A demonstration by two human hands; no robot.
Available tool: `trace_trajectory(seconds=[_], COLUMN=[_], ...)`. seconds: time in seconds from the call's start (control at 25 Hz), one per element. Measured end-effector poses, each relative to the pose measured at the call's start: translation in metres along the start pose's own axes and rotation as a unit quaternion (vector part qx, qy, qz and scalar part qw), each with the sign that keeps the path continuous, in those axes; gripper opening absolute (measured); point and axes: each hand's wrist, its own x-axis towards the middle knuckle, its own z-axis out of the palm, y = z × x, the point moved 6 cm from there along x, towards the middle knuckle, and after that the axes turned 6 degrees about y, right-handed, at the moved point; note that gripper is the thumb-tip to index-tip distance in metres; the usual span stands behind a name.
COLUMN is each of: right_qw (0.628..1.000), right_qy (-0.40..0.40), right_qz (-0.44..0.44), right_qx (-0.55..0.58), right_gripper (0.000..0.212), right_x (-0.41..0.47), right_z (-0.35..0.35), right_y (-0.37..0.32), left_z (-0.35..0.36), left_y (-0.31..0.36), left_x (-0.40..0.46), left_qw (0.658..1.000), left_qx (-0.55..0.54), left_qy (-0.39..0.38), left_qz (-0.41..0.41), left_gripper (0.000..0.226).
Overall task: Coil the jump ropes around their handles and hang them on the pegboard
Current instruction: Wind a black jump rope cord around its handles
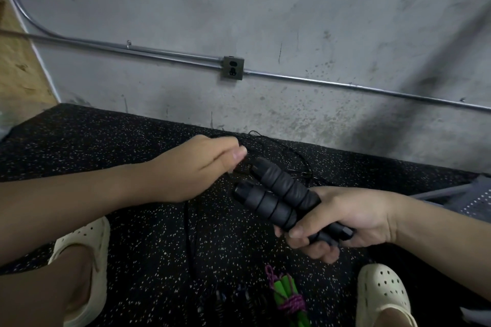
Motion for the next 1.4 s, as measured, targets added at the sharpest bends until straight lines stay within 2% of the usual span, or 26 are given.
trace_trajectory(seconds=[0.16, 0.24, 0.32, 0.48, 0.52, 0.64, 0.76, 0.84, 0.88, 0.92, 1.0, 1.08, 1.16, 1.32, 1.4], right_qw=[0.993, 0.985, 0.978, 0.964, 0.961, 0.958, 0.965, 0.969, 0.97, 0.971, 0.973, 0.968, 0.956, 0.937, 0.932], right_qy=[0.013, 0.011, 0.022, 0.05, 0.059, 0.086, 0.081, 0.066, 0.058, 0.055, 0.061, 0.081, 0.118, 0.208, 0.27], right_qz=[-0.092, -0.128, -0.162, -0.219, -0.23, -0.251, -0.234, -0.202, -0.184, -0.171, -0.166, -0.174, -0.187, -0.2, -0.187], right_qx=[0.074, 0.112, 0.132, 0.142, 0.141, 0.111, 0.089, 0.127, 0.147, 0.156, 0.15, 0.162, 0.193, 0.197, 0.154], right_gripper=[0.024, 0.028, 0.033, 0.049, 0.047, 0.021, 0.013, 0.028, 0.033, 0.029, 0.011, 0.009, 0.019, 0.034, 0.032], right_x=[-0.01, -0.015, -0.018, -0.018, -0.017, -0.01, 0.001, 0.006, 0.008, 0.009, 0.01, 0.01, 0.008, -0.003, -0.007], right_z=[-0.004, -0.004, -0.004, -0.001, 0.0, 0.007, 0.018, 0.021, 0.022, 0.022, 0.021, 0.013, -0.005, -0.049, -0.066], right_y=[-0.026, -0.038, -0.047, -0.058, -0.059, -0.061, -0.056, -0.049, -0.046, -0.044, -0.042, -0.044, -0.046, -0.044, -0.037], left_z=[-0.009, -0.004, 0.006, 0.027, 0.032, 0.035, 0.047, 0.049, 0.048, 0.049, 0.055, 0.064, 0.061, 0.053, 0.043], left_y=[-0.017, -0.027, -0.029, -0.022, -0.018, 0.002, 0.035, 0.046, 0.044, 0.04, 0.052, 0.036, 0.015, -0.014, -0.021], left_x=[0.01, 0.01, 0.009, 0.004, 0.0, -0.005, -0.009, -0.011, -0.018, -0.019, -0.017, -0.019, -0.019, -0.016, -0.013], left_qw=[0.976, 0.959, 0.954, 0.97, 0.972, 0.984, 0.992, 0.998, 0.997, 0.996, 0.997, 0.991, 0.988, 0.985, 0.979], left_qx=[-0.166, -0.221, -0.23, -0.154, -0.145, -0.109, -0.086, -0.007, 0.036, 0.087, 0.063, -0.025, 0.012, 0.066, 0.112], left_qy=[0.097, 0.114, 0.114, 0.082, 0.069, 0.047, -0.028, -0.012, -0.033, 0.0, -0.046, -0.128, -0.144, -0.113, -0.117], left_qz=[-0.102, -0.138, -0.156, -0.17, -0.17, -0.136, -0.086, -0.055, -0.052, -0.033, 0.012, -0.018, -0.06, -0.11, -0.127], left_gripper=[0.053, 0.052, 0.041, 0.025, 0.024, 0.023, 0.022, 0.033, 0.03, 0.025, 0.026, 0.013, 0.025, 0.02, 0.031])
